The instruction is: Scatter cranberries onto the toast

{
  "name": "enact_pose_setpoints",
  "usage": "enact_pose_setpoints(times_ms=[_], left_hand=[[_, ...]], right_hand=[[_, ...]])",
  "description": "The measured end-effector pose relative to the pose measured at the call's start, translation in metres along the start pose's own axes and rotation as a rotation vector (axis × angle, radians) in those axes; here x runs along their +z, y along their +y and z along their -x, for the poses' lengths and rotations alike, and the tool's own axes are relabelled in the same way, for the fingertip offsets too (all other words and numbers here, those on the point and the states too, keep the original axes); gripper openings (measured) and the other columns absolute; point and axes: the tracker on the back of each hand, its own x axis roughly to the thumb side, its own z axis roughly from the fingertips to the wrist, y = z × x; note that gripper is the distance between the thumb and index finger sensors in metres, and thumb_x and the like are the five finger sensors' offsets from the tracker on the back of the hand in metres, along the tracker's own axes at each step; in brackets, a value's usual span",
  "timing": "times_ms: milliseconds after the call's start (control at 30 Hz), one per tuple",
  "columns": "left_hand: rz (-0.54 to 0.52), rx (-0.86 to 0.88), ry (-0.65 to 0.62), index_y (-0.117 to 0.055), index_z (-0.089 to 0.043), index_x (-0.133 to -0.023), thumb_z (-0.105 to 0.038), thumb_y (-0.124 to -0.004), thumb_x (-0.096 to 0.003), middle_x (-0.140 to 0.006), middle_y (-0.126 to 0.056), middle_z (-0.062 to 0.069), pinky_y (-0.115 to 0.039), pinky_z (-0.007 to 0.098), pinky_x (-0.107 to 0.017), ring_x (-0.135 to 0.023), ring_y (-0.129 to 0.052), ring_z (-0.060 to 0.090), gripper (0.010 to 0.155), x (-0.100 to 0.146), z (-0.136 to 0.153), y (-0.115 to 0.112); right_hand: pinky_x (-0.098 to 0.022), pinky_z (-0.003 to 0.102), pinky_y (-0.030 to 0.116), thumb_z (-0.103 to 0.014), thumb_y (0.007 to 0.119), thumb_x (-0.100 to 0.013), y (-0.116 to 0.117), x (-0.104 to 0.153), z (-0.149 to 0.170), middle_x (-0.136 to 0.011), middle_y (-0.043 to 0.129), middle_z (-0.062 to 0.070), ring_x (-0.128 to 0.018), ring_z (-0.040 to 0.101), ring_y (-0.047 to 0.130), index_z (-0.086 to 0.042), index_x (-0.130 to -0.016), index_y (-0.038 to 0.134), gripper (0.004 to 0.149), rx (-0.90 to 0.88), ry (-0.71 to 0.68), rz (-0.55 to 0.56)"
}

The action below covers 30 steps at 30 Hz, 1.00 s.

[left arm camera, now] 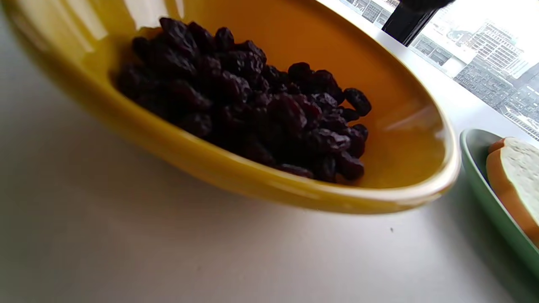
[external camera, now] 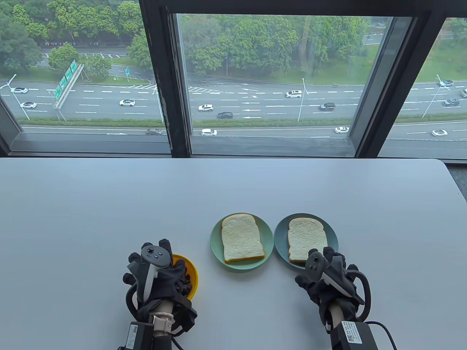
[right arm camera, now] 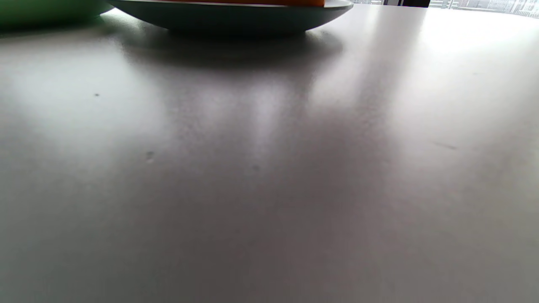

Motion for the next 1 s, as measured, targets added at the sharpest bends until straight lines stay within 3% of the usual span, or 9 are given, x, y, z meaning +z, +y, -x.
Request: enact_pose_setpoints(times_ms=[200,267,467,600,733,833,1000], left_hand=[[0.075,0.062,0.130,-0.005,-0.068,-0.097,-0.061,-0.059,-0.0460,-0.117,0.018,-0.022,0.003,0.062,-0.083,-0.113,0.020,0.017,0.075,-0.016,0.022,-0.002],[0.120,0.117,0.121,-0.006,-0.067,-0.098,-0.060,-0.059,-0.0466,-0.118,0.015,-0.020,-0.006,0.062,-0.086,-0.117,0.009,0.019,0.075,-0.019,0.026,-0.003],[0.060,0.098,0.160,-0.014,-0.061,-0.103,-0.053,-0.062,-0.0493,-0.124,-0.008,-0.012,-0.040,0.053,-0.085,-0.118,-0.024,0.020,0.073,-0.018,0.026,0.000],[-0.015,0.049,0.199,-0.019,-0.052,-0.107,-0.047,-0.064,-0.0512,-0.121,-0.036,-0.005,-0.065,0.048,-0.073,-0.111,-0.048,0.017,0.071,-0.014,0.023,0.004],[-0.022,0.018,0.217,-0.026,-0.045,-0.109,-0.042,-0.065,-0.0521,-0.109,-0.057,-0.005,-0.082,0.039,-0.057,-0.093,-0.072,0.013,0.069,-0.014,0.022,0.004],[-0.014,0.007,0.235,-0.033,-0.041,-0.109,-0.038,-0.065,-0.0526,-0.100,-0.068,-0.005,-0.088,0.035,-0.045,-0.080,-0.084,0.014,0.065,-0.013,0.023,0.004],[-0.022,-0.023,0.229,-0.042,-0.039,-0.107,-0.036,-0.067,-0.0504,-0.091,-0.075,-0.004,-0.091,0.032,-0.038,-0.072,-0.088,0.015,0.062,-0.012,0.020,0.003]], right_hand=[[-0.066,0.070,0.031,-0.072,0.043,-0.038,0.000,0.000,0.001,-0.106,0.003,0.015,-0.100,0.045,0.016,-0.033,-0.101,0.003,0.084,-0.004,0.003,0.001],[-0.067,0.070,0.031,-0.072,0.043,-0.038,0.000,-0.001,0.002,-0.106,0.003,0.015,-0.100,0.044,0.016,-0.033,-0.101,0.003,0.084,-0.007,0.004,0.002],[-0.067,0.069,0.033,-0.071,0.044,-0.039,0.000,-0.002,0.002,-0.106,0.003,0.014,-0.100,0.045,0.017,-0.033,-0.101,0.004,0.083,-0.010,0.005,-0.006],[-0.067,0.068,0.035,-0.071,0.044,-0.039,0.001,-0.002,0.003,-0.106,0.004,0.015,-0.099,0.044,0.017,-0.033,-0.101,0.005,0.083,-0.009,0.005,-0.012],[-0.068,0.068,0.036,-0.070,0.045,-0.039,0.001,-0.002,0.003,-0.106,0.004,0.015,-0.099,0.045,0.018,-0.032,-0.101,0.006,0.082,-0.010,0.006,-0.016],[-0.068,0.067,0.036,-0.070,0.045,-0.039,0.001,-0.002,0.003,-0.106,0.004,0.015,-0.099,0.045,0.018,-0.032,-0.102,0.007,0.082,-0.009,0.007,-0.020],[-0.068,0.067,0.037,-0.070,0.046,-0.039,0.001,-0.002,0.004,-0.106,0.005,0.015,-0.099,0.044,0.018,-0.032,-0.102,0.008,0.082,-0.012,0.010,-0.024]])
